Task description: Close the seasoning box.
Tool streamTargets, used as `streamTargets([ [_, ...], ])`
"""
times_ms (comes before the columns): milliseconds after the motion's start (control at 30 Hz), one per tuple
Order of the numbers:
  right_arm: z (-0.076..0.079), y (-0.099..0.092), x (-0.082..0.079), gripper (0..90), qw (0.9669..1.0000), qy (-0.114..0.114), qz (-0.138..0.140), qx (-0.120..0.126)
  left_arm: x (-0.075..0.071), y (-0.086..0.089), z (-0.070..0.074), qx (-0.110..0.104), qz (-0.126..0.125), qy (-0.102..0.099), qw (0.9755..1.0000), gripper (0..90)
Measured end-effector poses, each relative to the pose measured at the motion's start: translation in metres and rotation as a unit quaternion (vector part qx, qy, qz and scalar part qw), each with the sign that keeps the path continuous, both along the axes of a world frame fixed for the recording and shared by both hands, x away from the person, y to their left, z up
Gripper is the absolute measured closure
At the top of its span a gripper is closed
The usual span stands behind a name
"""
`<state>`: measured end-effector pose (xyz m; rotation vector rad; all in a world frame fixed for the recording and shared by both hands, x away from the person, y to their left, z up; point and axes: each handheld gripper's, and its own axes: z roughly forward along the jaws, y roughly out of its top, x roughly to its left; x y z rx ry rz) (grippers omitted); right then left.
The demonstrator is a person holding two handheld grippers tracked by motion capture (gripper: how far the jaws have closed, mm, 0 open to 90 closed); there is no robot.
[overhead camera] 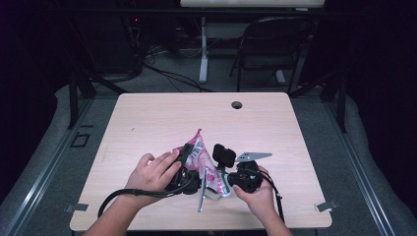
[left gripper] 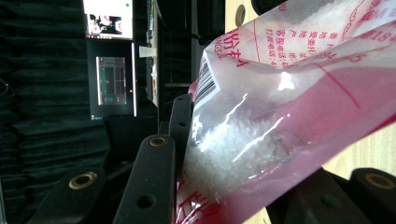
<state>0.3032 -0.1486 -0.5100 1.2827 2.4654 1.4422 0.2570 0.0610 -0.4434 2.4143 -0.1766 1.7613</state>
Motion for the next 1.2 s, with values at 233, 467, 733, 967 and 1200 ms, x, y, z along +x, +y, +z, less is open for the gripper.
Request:
streamTargets([
  [233, 0.0003, 0.0012, -0.0006, 89.8, 1.0, 0.002, 0.003, 0.0, -0.0001, 0.0009, 0.0007, -0.005, -0.001, 0.002, 1.0, 72.3],
  [467, 0.0004, 0.0007, -0.0004, 89.8, 1.0, 0.005, 0.002, 0.003, 0.0024, -0.0008, 0.0033, -0.001, 0.003, 0.009, 1.0, 73.0],
  [733, 0.001, -0.0008, 0.0002, 89.8, 0.9999, 0.006, 0.005, 0.007, 0.0035, -0.0007, 0.0045, -0.003, 0.004, 0.01, 0.9999, 73.5],
  [967, 0.0015, -0.0006, 0.0002, 89.7, 0.9999, 0.007, 0.005, 0.01, 0.0043, -0.0001, 0.006, -0.006, 0.006, 0.013, 0.9999, 73.7],
  [1200, 0.0015, -0.0004, 0.0003, 89.7, 0.9999, 0.009, 0.005, 0.013, 0.0045, 0.0001, 0.0065, -0.007, 0.006, 0.012, 0.9999, 73.8],
])
